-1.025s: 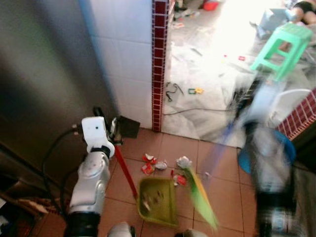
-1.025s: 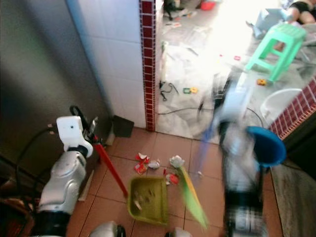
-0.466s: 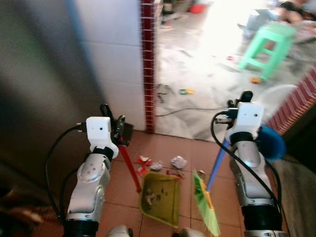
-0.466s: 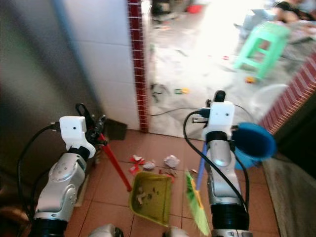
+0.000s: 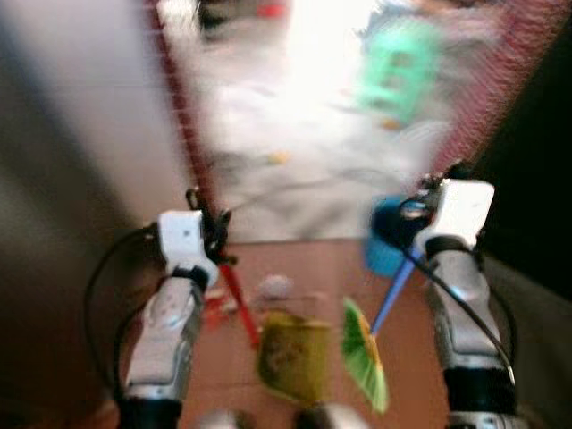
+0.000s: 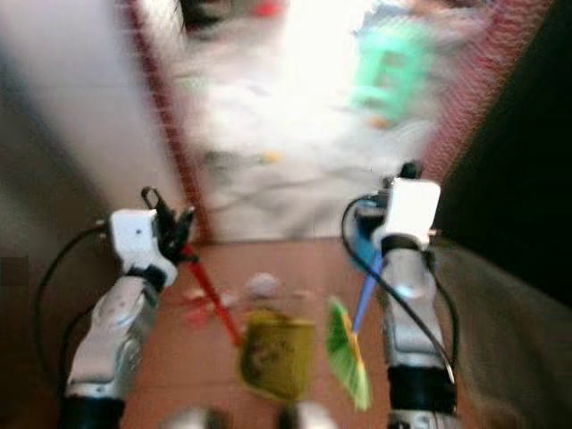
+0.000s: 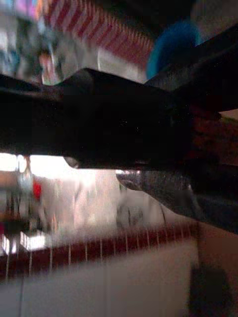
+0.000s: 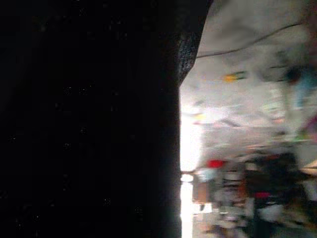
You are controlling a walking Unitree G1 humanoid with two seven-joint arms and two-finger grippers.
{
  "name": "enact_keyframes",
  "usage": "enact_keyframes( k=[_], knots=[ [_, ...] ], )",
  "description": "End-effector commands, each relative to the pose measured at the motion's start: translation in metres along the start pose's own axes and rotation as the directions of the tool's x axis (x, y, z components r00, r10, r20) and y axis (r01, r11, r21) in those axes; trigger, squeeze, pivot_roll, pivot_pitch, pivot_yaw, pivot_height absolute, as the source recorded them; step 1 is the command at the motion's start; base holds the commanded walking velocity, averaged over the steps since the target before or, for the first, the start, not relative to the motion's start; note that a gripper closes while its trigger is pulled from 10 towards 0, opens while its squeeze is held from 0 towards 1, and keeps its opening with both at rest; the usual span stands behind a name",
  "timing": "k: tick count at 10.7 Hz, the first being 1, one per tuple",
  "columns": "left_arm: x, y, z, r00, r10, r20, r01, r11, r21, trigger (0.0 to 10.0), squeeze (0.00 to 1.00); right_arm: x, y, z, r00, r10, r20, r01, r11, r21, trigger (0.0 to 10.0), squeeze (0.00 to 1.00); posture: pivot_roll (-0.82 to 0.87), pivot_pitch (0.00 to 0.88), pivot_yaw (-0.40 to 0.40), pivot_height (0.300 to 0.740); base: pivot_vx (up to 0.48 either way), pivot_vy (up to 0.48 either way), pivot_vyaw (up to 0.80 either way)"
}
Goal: Sweep floor
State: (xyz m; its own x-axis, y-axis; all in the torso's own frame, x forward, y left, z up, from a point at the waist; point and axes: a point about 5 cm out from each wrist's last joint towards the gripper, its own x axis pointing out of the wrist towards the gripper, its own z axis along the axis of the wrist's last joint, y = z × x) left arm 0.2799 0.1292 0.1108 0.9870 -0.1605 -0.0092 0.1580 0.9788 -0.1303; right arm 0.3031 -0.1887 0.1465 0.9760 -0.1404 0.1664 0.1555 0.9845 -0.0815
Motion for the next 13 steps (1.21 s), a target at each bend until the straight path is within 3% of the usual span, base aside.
enact_keyframes(
  k=[1, 4, 8, 10, 12, 13],
  knots=[
    [0.001, 0.0, 0.011, 0.999, -0.008, 0.051, 0.008, 1.0, -0.002, 10.0, 0.0, 0.001, 0.004, 0.008, 0.999, 0.013, 0.035, -0.012, 1.0, -0.006, 10.0, 0.0, -0.07, 0.01, 0.014, 0.74, 0.0, -0.368, -0.41],
    [0.001, 0.0, 0.011, 0.999, -0.006, 0.05, 0.006, 1.0, -0.004, 10.0, 0.0, 0.001, 0.004, 0.007, 0.999, 0.017, 0.031, -0.017, 1.0, -0.001, 10.0, 0.0, -0.07, 0.006, 0.014, 0.74, 0.0, -0.339, 0.0],
    [0.003, 0.009, 0.014, 0.996, 0.053, 0.067, -0.051, 0.998, -0.024, 10.0, 0.0, 0.002, 0.007, 0.01, 0.998, 0.04, 0.039, -0.041, 0.999, 0.024, 10.0, 0.0, -0.07, 0.0, 0.014, 0.74, 0.0, 0.0, 0.0],
    [0.004, 0.019, 0.025, 0.988, 0.104, 0.11, -0.103, 0.995, -0.013, 10.0, 0.0, 0.006, 0.011, 0.015, 0.998, 0.05, 0.047, -0.052, 0.998, 0.039, 10.0, 0.0, -0.07, 0.0, 0.012, 0.74, 0.0, 0.0, 0.0],
    [0.005, 0.036, 0.041, 0.967, 0.194, 0.166, -0.19, 0.981, -0.036, 10.0, 0.0, 0.005, 0.009, 0.003, 1.0, 0.025, -0.005, -0.025, 1.0, -0.016, 10.0, 0.0, -0.07, 0.0, 0.01, 0.74, 0.0, 0.0, 0.0],
    [0.006, 0.041, 0.05, 0.958, 0.213, 0.192, -0.207, 0.977, -0.049, 10.0, 0.0, 0.003, 0.011, 0.001, 0.998, 0.067, -0.009, -0.067, 0.998, -0.013, 10.0, 0.0, -0.07, 0.0, 0.007, 0.74, 0.0, 0.0, 0.0]
  ],
)
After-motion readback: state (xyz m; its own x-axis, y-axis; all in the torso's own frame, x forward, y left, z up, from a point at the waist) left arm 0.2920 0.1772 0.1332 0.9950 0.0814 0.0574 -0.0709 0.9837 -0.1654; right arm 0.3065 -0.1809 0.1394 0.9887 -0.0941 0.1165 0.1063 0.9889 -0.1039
